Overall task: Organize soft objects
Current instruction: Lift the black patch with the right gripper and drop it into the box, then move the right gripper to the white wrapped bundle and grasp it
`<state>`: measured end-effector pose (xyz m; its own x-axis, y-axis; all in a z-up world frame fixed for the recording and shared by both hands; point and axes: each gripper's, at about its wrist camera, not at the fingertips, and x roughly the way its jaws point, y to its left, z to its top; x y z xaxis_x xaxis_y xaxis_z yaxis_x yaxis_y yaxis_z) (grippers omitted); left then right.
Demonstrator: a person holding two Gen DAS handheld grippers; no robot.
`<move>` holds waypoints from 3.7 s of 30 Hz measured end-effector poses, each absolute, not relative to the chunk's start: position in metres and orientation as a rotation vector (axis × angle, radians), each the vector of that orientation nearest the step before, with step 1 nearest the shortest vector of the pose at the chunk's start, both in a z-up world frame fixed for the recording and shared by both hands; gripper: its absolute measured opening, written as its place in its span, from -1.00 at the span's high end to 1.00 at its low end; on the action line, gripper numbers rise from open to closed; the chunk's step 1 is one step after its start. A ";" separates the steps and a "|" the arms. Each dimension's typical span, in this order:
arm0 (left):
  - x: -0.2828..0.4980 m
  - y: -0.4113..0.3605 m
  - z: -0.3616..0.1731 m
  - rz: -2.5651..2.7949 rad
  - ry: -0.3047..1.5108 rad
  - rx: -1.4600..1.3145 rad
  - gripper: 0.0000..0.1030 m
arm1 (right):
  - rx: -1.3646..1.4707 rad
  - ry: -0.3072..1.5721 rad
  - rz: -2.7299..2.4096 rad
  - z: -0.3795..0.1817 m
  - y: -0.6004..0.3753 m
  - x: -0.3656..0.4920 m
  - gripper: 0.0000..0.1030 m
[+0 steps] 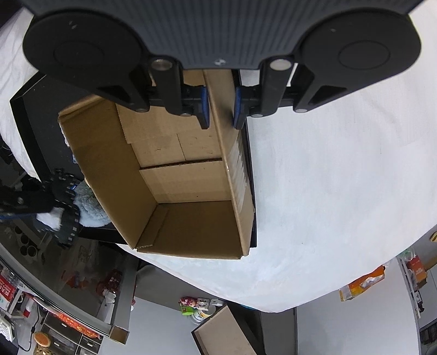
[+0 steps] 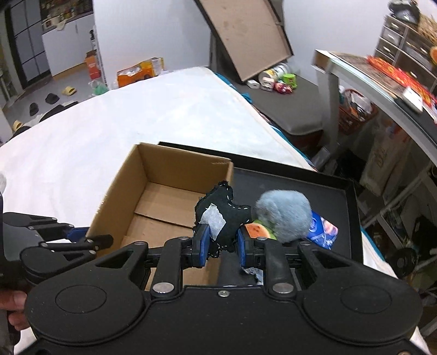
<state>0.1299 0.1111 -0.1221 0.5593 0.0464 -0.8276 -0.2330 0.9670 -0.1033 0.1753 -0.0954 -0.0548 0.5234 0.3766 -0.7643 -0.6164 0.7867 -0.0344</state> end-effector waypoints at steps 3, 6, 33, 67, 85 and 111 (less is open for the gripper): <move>0.129 0.110 -0.121 0.166 0.961 -0.207 0.67 | -0.340 0.820 0.622 -0.054 -0.083 0.173 0.58; 0.129 0.111 -0.120 0.165 0.958 -0.217 0.67 | -0.362 0.819 0.642 -0.056 -0.070 0.172 0.58; 0.125 0.127 -0.124 0.155 0.957 -0.334 0.67 | -0.375 0.724 0.774 -0.062 -0.029 0.169 -0.34; 0.156 0.091 -0.115 0.293 0.986 -0.142 -0.59 | -0.044 0.859 0.602 -0.103 -0.181 0.203 -0.67; 0.179 0.082 -0.119 0.380 1.023 -0.099 -0.59 | -0.007 0.979 0.579 -0.157 -0.208 0.229 -0.65; 0.195 0.075 -0.129 0.342 1.054 -0.097 -0.59 | -0.112 1.096 0.559 -0.178 -0.189 0.239 0.14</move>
<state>0.1949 0.0754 -0.1290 0.4464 0.2296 -0.8649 -0.3217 0.9431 0.0843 0.2394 -0.1890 -0.1777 0.3351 0.3731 -0.8652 -0.4810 0.8573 0.1834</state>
